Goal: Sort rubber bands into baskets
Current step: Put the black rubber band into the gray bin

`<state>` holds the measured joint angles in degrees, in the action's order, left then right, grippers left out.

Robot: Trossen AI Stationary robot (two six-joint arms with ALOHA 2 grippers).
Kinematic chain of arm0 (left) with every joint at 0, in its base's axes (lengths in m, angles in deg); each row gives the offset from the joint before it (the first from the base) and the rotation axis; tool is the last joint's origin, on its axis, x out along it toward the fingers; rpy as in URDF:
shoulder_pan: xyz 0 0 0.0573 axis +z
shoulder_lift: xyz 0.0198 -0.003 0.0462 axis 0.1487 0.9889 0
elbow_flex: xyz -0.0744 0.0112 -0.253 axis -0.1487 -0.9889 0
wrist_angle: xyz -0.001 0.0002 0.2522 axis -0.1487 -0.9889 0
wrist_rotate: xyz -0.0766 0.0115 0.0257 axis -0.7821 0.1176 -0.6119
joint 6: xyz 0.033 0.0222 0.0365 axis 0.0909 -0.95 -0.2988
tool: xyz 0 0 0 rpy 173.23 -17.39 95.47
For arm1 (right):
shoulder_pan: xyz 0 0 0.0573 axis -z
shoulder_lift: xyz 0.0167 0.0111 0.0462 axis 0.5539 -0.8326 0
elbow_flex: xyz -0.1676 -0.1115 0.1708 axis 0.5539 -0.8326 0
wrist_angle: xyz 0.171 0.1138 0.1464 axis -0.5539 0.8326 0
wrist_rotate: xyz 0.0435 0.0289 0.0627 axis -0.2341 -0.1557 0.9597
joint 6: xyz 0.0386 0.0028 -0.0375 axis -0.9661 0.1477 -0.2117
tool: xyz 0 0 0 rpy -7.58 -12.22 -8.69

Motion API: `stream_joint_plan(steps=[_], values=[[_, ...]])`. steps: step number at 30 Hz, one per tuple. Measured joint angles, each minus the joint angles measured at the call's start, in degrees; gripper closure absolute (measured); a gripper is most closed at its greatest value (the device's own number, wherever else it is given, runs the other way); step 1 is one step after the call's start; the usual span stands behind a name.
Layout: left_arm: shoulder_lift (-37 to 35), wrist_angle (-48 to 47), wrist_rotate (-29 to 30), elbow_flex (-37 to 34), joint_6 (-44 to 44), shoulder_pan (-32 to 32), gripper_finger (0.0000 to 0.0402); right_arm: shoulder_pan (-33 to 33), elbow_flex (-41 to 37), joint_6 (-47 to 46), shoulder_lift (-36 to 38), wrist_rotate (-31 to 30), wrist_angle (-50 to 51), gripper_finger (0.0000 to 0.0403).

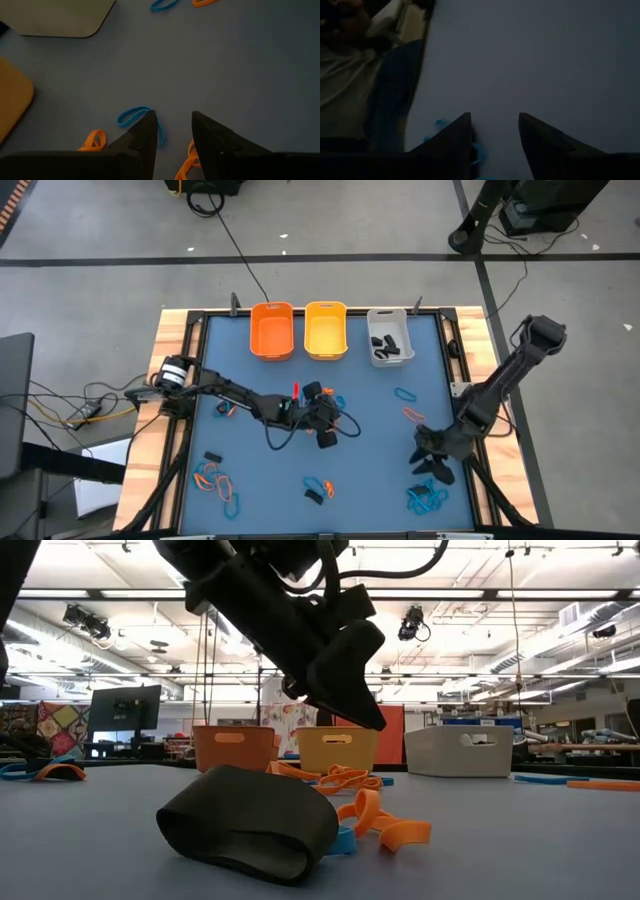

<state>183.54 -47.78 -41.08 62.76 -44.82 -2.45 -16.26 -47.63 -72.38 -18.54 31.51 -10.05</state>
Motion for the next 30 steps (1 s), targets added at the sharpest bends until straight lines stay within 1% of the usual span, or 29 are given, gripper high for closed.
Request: stream_joint_plan(steps=[3,6,12,18,23,30], values=[[0.0,0.0,0.0,0.0,0.0,0.2,0.0275,-2.2,-0.2,-1.5,-5.0,1.8,-5.8,0.0233],[0.0,0.0,0.0,0.0,0.0,0.5,0.0275,-4.2,-0.2,-3.1,-9.9,2.4,-11.3,0.0236],[0.0,0.3,-0.9,0.0,0.2,1.3,0.0275,-6.3,0.2,-6.7,-18.0,3.2,-14.1,0.024],[0.0,1.8,-1.9,0.0,0.2,1.7,0.0275,-6.8,1.7,-5.7,-21.6,3.9,-17.0,0.0257],[0.0,1.8,-2.1,0.0,0.2,1.7,0.0275,-6.8,1.7,-5.5,-22.6,5.8,-18.2,0.0298],[0.0,1.7,-2.3,0.0,0.2,1.7,0.0275,-6.5,1.7,-4.3,-22.6,6.1,-18.0,0.0388]])
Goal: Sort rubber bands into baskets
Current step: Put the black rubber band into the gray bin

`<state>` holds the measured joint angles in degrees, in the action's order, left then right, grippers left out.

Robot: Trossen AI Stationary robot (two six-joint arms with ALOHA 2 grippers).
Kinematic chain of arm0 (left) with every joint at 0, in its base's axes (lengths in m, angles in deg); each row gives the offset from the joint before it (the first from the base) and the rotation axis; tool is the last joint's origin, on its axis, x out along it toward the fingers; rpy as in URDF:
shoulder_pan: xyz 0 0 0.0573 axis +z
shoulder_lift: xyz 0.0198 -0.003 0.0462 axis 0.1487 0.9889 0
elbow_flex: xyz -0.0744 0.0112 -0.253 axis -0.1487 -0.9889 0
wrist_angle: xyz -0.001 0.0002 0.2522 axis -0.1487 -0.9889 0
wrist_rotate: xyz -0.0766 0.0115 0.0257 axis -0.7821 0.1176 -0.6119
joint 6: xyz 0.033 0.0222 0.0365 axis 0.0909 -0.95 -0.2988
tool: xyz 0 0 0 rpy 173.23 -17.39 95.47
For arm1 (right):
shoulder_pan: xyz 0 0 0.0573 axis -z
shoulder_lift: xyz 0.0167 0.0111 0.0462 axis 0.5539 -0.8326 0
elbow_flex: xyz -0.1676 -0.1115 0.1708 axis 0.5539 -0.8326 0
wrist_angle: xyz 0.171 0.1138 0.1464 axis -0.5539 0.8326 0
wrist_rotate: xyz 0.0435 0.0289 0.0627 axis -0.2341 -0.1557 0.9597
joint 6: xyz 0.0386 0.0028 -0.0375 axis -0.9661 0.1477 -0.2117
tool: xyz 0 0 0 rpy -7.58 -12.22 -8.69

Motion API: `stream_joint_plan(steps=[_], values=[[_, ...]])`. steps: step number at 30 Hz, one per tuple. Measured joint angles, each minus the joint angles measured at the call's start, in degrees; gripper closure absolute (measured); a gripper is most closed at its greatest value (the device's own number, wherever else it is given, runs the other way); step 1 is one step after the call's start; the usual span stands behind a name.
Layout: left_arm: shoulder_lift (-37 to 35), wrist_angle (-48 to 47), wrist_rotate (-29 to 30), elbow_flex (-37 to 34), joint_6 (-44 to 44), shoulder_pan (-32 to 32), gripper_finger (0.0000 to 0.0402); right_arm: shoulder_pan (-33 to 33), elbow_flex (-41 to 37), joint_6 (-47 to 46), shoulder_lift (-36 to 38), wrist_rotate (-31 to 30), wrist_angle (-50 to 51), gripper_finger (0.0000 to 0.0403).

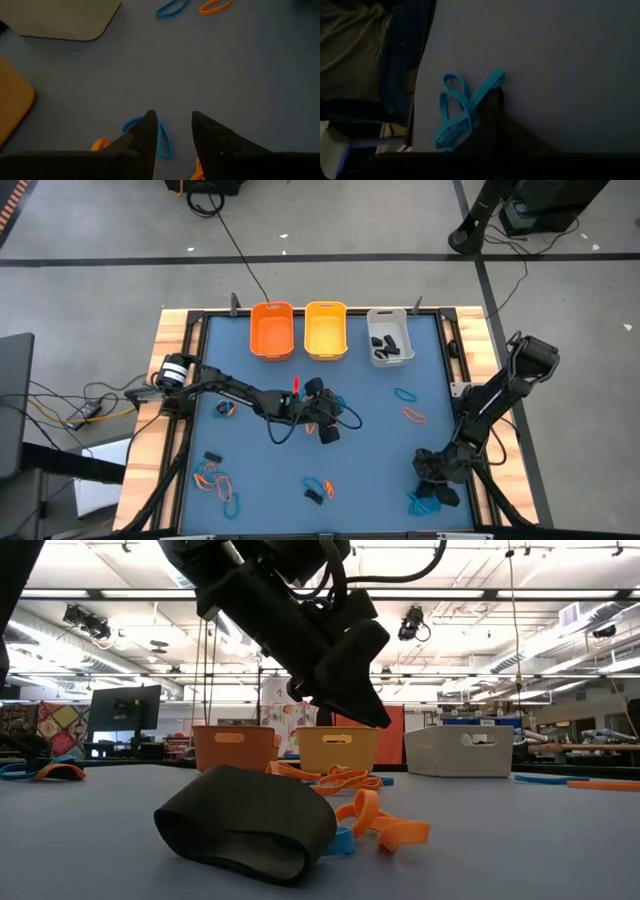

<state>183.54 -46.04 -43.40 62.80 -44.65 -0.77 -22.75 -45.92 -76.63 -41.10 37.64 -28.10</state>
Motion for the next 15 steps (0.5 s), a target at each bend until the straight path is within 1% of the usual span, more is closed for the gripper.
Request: stream_joint_plan(steps=[1,5,11,15], values=[[0.0,0.0,0.0,0.0,0.0,0.0,0.0275,0.2,0.0,1.0,0.1,-0.3,0.1,0.0392],[0.0,0.0,0.0,0.0,0.0,0.0,0.0275,2.5,0.0,4.9,2.1,-4.8,0.4,0.0387],[0.0,-0.7,-0.3,0.0,0.0,0.0,0.0275,6.8,0.0,15.0,7.3,-9.0,1.4,0.0396],[-0.2,-2.1,-0.9,0.0,0.1,-0.1,0.0275,8.9,0.0,21.3,10.6,-13.6,3.5,0.0395]])
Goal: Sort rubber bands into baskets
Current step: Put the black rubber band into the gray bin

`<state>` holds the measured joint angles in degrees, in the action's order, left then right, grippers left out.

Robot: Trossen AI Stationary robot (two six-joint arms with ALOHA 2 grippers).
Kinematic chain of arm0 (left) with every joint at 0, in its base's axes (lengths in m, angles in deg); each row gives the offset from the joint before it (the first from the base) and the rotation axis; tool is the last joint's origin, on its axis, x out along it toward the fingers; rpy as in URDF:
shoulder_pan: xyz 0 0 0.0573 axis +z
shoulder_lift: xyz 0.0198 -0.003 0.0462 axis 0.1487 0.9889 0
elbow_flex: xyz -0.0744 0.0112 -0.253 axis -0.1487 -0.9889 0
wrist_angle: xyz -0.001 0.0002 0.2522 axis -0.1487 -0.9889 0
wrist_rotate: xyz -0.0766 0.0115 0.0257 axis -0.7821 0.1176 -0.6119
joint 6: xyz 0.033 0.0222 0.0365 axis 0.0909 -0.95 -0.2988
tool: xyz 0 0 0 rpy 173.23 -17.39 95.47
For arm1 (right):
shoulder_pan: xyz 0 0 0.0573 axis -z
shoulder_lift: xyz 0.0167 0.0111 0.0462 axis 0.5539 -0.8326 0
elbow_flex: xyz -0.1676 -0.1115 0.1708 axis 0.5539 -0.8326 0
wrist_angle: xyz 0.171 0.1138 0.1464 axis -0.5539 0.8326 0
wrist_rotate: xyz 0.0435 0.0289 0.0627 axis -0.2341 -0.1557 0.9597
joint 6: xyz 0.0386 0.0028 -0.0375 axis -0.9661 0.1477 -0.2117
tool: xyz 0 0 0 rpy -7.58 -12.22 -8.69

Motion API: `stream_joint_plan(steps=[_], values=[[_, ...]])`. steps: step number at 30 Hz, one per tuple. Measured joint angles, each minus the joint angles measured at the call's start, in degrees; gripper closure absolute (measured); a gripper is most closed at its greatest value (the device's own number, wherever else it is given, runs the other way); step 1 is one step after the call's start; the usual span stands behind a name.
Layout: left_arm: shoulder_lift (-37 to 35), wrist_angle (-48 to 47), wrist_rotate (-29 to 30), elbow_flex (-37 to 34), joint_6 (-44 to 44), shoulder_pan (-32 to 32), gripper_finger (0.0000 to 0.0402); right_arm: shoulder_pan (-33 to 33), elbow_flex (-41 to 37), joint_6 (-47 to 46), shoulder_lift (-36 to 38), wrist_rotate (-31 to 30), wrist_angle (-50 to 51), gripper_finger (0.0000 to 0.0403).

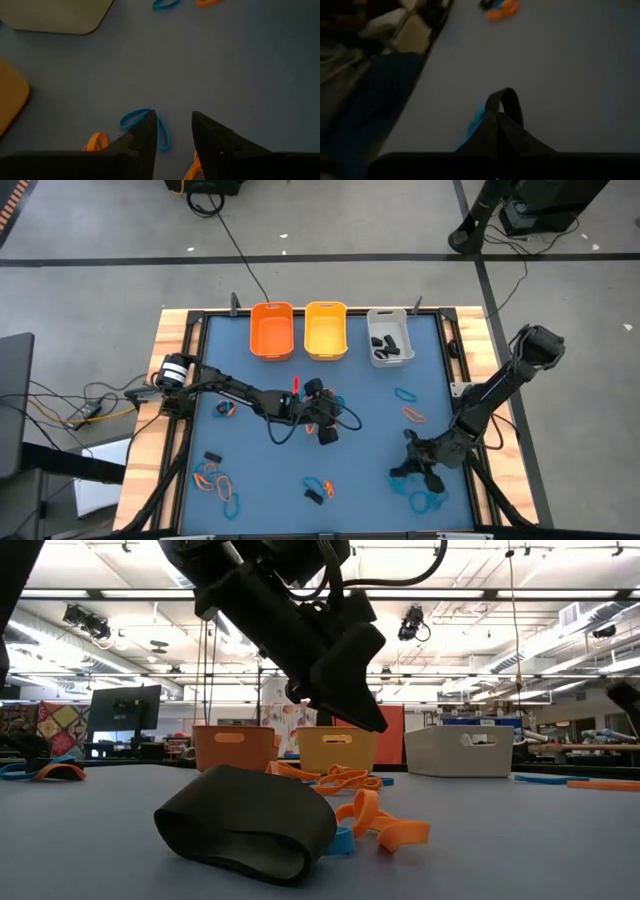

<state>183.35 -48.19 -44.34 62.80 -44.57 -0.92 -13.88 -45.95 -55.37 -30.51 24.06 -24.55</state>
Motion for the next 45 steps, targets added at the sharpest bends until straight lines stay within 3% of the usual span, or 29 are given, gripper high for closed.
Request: stream_joint_plan(steps=[5,10,18,21,25,30,36,42,45], values=[[-2.2,-4.6,0.3,0.0,1.8,0.0,0.0275,0.7,0.0,7.4,1.8,-6.6,5.8,0.0395],[-3.6,-7.0,0.8,0.0,2.9,-0.6,0.0275,0.6,0.0,9.7,1.6,-1.0,9.0,0.0395],[-4.0,-6.6,1.5,0.0,3.0,-0.8,0.0275,0.4,0.0,1.4,1.9,6.9,9.4,0.0368],[-4.0,-6.2,1.7,0.0,3.0,-0.8,0.0275,0.3,0.0,0.6,1.9,5.0,11.3,0.034],[-4.0,-6.2,1.7,0.0,3.0,-0.8,0.0275,1.2,0.0,-0.1,1.9,-2.7,14.8,0.0306],[-4.0,-6.6,1.6,0.0,3.0,-0.8,0.0275,1.0,0.0,2.7,1.9,-5.8,14.6,0.0288],[-4.0,-6.7,1.6,0.0,3.0,-0.8,0.0275,2.3,0.0,3.7,1.9,-7.8,15.8,0.0308],[-4.2,-6.7,1.8,0.0,0.7,-0.9,0.0275,6.1,1.4,8.1,1.9,-7.6,16.0,0.039],[-5.7,-7.1,1.9,-0.1,-1.5,-1.1,0.0275,8.6,3.5,11.3,1.9,-9.0,16.0,0.0389]])
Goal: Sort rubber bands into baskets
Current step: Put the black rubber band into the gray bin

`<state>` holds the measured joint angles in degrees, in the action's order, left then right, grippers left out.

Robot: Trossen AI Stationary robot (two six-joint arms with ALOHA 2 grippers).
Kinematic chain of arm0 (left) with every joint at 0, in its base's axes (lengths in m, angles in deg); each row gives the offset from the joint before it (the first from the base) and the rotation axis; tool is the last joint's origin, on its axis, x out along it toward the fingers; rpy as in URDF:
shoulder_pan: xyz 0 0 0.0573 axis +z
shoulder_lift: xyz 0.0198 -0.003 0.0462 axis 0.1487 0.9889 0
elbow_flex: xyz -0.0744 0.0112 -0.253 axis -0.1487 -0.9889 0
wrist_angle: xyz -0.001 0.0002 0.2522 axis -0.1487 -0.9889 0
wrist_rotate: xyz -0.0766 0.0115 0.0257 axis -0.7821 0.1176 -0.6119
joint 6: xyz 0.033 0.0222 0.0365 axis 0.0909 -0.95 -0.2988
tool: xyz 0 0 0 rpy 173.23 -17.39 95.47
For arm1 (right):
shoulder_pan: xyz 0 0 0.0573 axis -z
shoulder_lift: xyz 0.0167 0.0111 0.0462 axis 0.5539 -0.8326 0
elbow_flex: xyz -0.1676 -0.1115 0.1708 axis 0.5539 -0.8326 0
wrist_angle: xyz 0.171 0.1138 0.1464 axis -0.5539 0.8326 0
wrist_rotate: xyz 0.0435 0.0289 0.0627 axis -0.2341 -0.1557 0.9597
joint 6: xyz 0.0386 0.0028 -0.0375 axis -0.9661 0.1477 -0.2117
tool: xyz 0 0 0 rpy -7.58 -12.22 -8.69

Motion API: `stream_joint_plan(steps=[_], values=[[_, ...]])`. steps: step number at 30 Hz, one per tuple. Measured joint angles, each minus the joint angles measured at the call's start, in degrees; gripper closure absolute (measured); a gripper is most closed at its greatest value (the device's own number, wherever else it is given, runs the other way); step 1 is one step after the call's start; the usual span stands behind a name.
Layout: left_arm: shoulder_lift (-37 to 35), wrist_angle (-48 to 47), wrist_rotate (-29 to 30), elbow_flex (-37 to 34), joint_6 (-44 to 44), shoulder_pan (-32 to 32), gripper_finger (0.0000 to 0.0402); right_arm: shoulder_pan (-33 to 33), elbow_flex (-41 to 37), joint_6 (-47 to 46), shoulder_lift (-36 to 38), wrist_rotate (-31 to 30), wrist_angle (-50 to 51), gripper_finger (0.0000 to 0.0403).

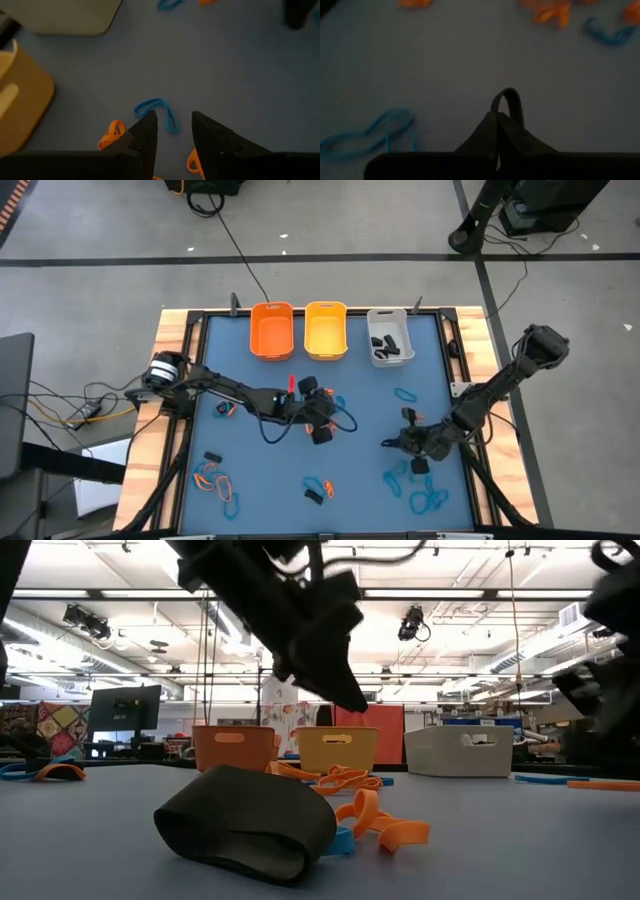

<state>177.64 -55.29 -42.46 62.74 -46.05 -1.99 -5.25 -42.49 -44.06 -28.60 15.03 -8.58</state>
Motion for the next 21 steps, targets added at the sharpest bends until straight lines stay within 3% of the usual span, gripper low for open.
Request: stream_joint_plan(steps=[5,11,21], values=[[-4.7,-1.1,0.4,-1.2,-0.5,0.1,0.0275,7.5,4.1,7.7,0.0,-3.2,1.0,0.0396],[-12.3,-2.2,3.0,-7.4,1.6,0.1,0.0275,21.8,7.6,13.3,0.0,-7.8,7.4,0.0398],[-24.6,-7.6,9.6,-21.0,15.1,2.7,0.0275,42.5,11.8,21.6,1.2,-0.4,9.4,0.04]])
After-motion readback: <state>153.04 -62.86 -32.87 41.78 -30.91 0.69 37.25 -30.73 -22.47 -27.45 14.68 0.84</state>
